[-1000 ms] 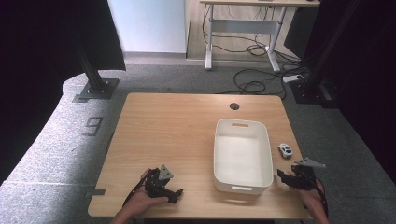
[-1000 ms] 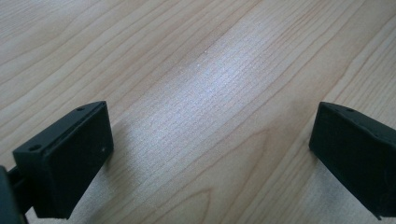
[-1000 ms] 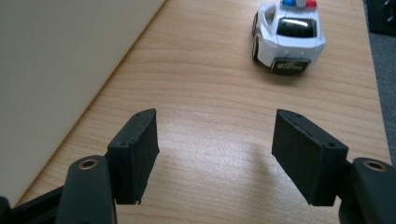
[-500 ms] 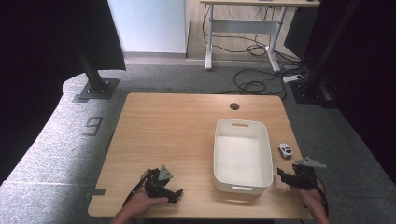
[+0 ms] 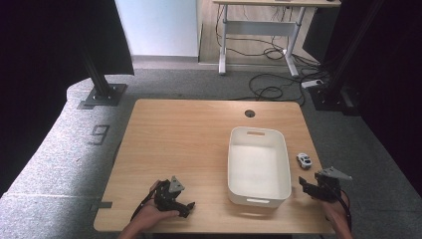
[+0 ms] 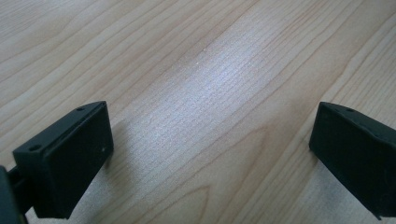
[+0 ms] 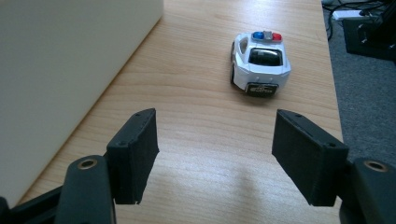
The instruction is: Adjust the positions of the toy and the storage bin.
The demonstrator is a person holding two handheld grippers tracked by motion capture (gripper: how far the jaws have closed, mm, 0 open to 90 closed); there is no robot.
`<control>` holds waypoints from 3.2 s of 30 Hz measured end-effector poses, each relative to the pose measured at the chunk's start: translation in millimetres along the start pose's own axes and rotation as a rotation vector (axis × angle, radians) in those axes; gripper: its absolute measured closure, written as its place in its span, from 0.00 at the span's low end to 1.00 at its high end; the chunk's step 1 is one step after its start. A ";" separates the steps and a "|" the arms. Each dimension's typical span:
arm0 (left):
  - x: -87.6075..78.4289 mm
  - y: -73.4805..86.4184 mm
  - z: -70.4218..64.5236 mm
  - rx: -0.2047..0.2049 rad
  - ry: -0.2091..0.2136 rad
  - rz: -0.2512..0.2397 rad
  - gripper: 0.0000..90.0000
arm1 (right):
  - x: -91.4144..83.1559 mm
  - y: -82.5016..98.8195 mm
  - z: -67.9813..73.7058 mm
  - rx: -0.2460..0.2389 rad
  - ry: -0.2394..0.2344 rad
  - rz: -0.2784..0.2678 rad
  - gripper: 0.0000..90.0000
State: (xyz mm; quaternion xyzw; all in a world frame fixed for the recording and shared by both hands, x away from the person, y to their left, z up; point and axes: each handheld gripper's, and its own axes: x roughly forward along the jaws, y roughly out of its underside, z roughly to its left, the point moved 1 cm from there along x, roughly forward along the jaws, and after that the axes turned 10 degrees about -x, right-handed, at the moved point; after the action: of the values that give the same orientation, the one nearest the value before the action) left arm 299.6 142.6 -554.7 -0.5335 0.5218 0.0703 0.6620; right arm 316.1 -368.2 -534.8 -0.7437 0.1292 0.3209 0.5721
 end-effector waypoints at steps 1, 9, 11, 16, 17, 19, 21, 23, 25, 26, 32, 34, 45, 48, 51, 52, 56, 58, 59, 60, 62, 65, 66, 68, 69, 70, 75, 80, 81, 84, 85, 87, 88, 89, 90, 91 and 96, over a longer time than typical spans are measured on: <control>0.0 0.0 0.0 0.000 0.000 0.000 0.00 | 0.5 -0.3 0.5 -0.001 -0.004 0.002 0.34; -0.2 0.4 0.0 0.001 0.001 -0.001 0.00 | 2.9 -2.8 3.7 0.014 -0.025 0.013 0.35; -0.2 0.4 0.0 0.001 0.001 -0.001 0.00 | 1.8 -3.3 3.5 0.014 -0.024 0.008 0.34; -0.2 0.5 -0.1 0.000 0.001 -0.002 0.00 | -3.1 -8.0 4.8 0.005 -0.026 -0.030 0.34; -0.3 0.5 -0.1 0.001 0.001 -0.002 0.00 | -3.9 -9.1 5.5 0.003 -0.028 -0.036 0.34; -0.3 0.5 -0.1 0.000 0.001 -0.002 0.00 | -5.6 -11.1 7.6 -0.005 -0.030 -0.046 0.35; -0.3 0.6 -0.1 0.001 0.001 -0.002 0.00 | -6.5 -12.1 8.7 -0.007 -0.032 -0.051 0.34; -0.4 0.7 -0.1 0.001 0.002 -0.001 0.00 | -9.0 -15.1 11.6 -0.006 -0.035 -0.068 0.34; -0.5 0.8 -0.2 0.001 0.002 -0.002 0.00 | -10.7 -17.4 12.6 0.001 -0.039 -0.075 0.34; -0.5 0.9 -0.2 0.001 0.002 -0.002 0.00 | -11.6 -18.7 13.1 0.004 -0.040 -0.080 0.34; -0.6 0.9 -0.2 0.002 0.002 -0.001 0.00 | -17.4 -26.9 13.5 0.024 -0.044 -0.098 0.34; -0.5 0.9 -0.2 0.001 0.002 -0.002 0.00 | -20.3 -29.9 12.3 0.036 -0.041 -0.113 0.34; -0.5 0.8 0.1 0.004 0.004 -0.001 0.00 | -26.6 -34.6 9.0 0.055 -0.032 -0.141 0.34; -0.4 0.7 0.2 0.006 0.005 -0.001 0.00 | -30.7 -41.4 11.1 0.060 -0.034 -0.163 0.35; -0.4 0.7 0.2 0.005 0.005 -0.001 0.00 | -33.7 -45.7 13.0 0.057 -0.035 -0.176 0.35; -0.4 0.7 0.2 0.005 0.005 -0.001 0.00 | -33.7 -45.7 13.0 0.057 -0.035 -0.176 0.35; -0.4 0.7 0.2 0.005 0.005 -0.001 0.00 | -34.7 -46.6 13.7 0.051 -0.027 -0.176 0.35; -0.4 0.7 0.2 0.005 0.005 -0.001 0.00 | -34.5 -46.2 13.0 0.053 -0.025 -0.174 0.35; -0.4 0.7 0.2 0.005 0.005 -0.001 0.00 | -34.7 -46.3 12.8 0.054 -0.026 -0.174 0.35; -0.4 0.7 0.2 0.005 0.005 -0.001 0.00 | -34.9 -46.6 12.8 0.055 -0.027 -0.175 0.35; -0.4 0.7 0.2 0.006 0.006 -0.001 0.00 | -35.5 -47.7 13.4 0.057 -0.027 -0.180 0.35; -0.4 0.7 0.2 0.005 0.005 -0.001 0.00 | -36.7 -49.5 15.9 0.063 -0.033 -0.185 0.35; -0.4 0.7 0.2 0.006 0.005 -0.001 0.00 | -36.9 -50.1 17.1 0.064 -0.036 -0.187 0.35; -0.4 0.7 0.1 0.004 0.005 -0.002 0.00 | -36.9 -51.6 19.7 0.060 -0.040 -0.190 0.35; -0.4 0.7 0.1 0.005 0.005 -0.002 0.00 | -36.8 -52.2 21.0 0.059 -0.043 -0.189 0.35; -0.3 0.7 0.1 0.004 0.005 -0.002 0.00 | -36.6 -52.9 22.2 0.060 -0.045 -0.190 0.35; -0.3 0.7 0.1 0.004 0.006 -0.002 0.00 | -35.3 -55.3 27.0 0.053 -0.056 -0.190 0.35; -0.3 0.7 0.2 0.005 0.006 -0.003 0.00 | -34.8 -57.5 29.2 0.052 -0.064 -0.192 0.36; -0.3 0.7 0.2 0.005 0.006 -0.003 0.00 | -34.5 -57.8 29.8 0.052 -0.065 -0.191 0.36; -0.4 0.7 0.3 0.007 0.007 -0.002 0.00 | -33.7 -58.5 31.0 0.050 -0.066 -0.189 0.36; -0.2 0.7 0.2 0.005 0.007 -0.003 0.00 | -32.9 -59.2 32.4 0.048 -0.068 -0.188 0.36; -0.2 0.7 0.2 0.006 0.007 -0.003 0.00 | -32.3 -59.7 33.3 0.046 -0.068 -0.187 0.36; -0.2 0.7 0.2 0.006 0.007 -0.004 0.00 | -31.9 -60.0 34.0 0.045 -0.069 -0.186 0.36; -0.1 0.7 0.2 0.006 0.007 -0.004 0.00 | -30.5 -60.9 35.3 0.042 -0.069 -0.184 0.36; -0.1 0.7 0.2 0.006 0.007 -0.004 0.00 | -29.8 -61.2 36.0 0.041 -0.069 -0.183 0.36; -0.1 0.7 0.1 0.006 0.007 -0.004 0.00 | -28.9 -61.5 36.8 0.041 -0.067 -0.181 0.36; -0.1 0.7 0.0 0.005 0.006 -0.005 0.00 | -23.6 -60.8 41.9 0.034 -0.069 -0.160 0.38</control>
State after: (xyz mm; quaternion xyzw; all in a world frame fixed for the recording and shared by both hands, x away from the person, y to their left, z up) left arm 299.1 143.0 -555.1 -0.5333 0.5228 0.0659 0.6618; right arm 318.3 -314.2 -479.2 -0.7304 0.0547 0.2973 0.6124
